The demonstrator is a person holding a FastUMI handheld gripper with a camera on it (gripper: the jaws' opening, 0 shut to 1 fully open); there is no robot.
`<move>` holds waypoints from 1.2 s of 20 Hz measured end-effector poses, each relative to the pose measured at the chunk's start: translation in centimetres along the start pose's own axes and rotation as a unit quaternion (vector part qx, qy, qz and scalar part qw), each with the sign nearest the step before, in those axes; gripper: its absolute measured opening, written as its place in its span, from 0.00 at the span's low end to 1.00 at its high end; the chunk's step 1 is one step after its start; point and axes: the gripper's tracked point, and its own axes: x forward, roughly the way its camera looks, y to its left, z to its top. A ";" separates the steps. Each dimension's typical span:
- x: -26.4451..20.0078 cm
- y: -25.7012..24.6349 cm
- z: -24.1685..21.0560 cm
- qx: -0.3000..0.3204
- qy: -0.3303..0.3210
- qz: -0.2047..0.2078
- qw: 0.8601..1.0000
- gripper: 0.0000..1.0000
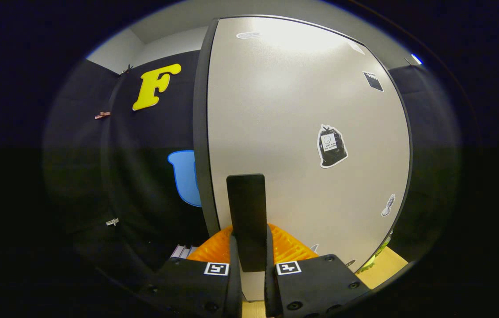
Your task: Open the shoe cabinet door, grab the shoes and put them into the shoe cabinet, then close the shoe cabinet door.
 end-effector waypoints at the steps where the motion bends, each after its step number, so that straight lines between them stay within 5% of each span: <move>1: -0.3 0.0 0.0 -0.001 0.000 0.003 1.000 0.24; 12: -6.5 -0.3 1.0 -0.001 0.005 0.082 0.997 0.24; 24: -15.2 -6.6 1.0 0.001 0.023 0.156 0.987 0.24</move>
